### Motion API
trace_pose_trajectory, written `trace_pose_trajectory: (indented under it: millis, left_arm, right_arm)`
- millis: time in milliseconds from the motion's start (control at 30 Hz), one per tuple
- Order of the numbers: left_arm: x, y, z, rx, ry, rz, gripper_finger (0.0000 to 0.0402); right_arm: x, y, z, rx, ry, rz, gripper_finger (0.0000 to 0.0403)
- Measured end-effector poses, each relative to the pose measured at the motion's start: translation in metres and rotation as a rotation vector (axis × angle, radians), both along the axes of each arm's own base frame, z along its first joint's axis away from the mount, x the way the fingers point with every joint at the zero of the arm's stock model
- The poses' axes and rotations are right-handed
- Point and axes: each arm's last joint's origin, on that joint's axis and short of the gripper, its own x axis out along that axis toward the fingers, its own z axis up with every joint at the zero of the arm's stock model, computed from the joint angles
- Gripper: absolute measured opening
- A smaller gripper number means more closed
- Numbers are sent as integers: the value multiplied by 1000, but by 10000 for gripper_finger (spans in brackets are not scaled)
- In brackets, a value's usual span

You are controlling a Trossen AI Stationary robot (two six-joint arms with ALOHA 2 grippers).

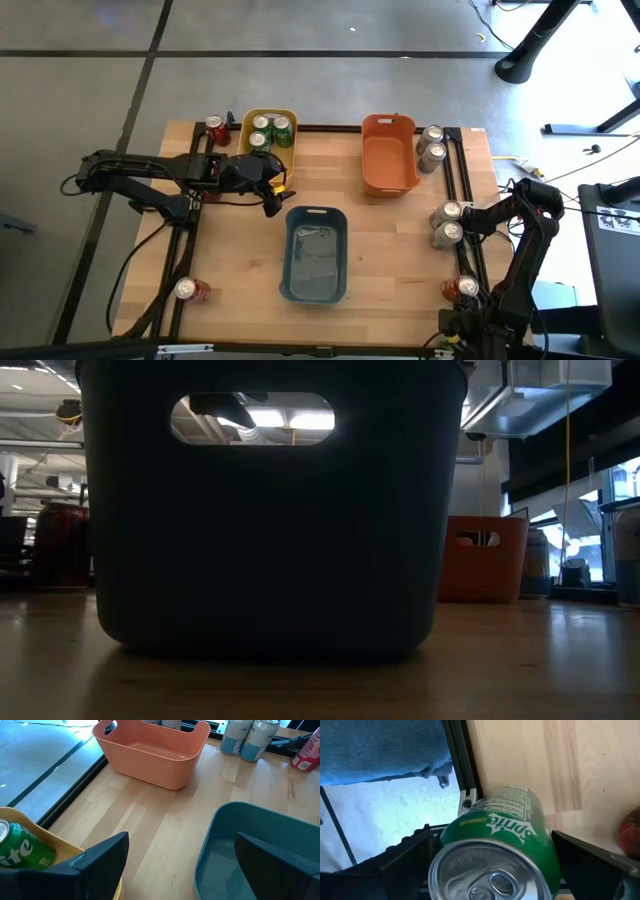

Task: Sort soda cans
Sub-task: Put the green soda can into the yellow bin

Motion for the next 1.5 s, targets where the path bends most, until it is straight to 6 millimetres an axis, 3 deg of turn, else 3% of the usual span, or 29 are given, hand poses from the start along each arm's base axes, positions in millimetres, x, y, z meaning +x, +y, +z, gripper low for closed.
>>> trace_pose_trajectory:
  millis: [533, 1000, 1267, 1500]
  left_arm:
    - [0, 0, 0, 0, 0, 1, 347]
    - [0, 0, 0, 3, 1, 0, 347]
    - [0, 0, 0, 3, 1, -1, 347]
    - [0, 0, 0, 3, 1, -1, 347]
  right_arm:
    - [2, 0, 1, -8, -63, -23, 392]
    - [-1, -3, -8, -18, -8, -3, 391]
    - [-3, -5, -10, -15, 44, 33, 320]
    - [-2, -6, -10, -24, 29, 26, 320]
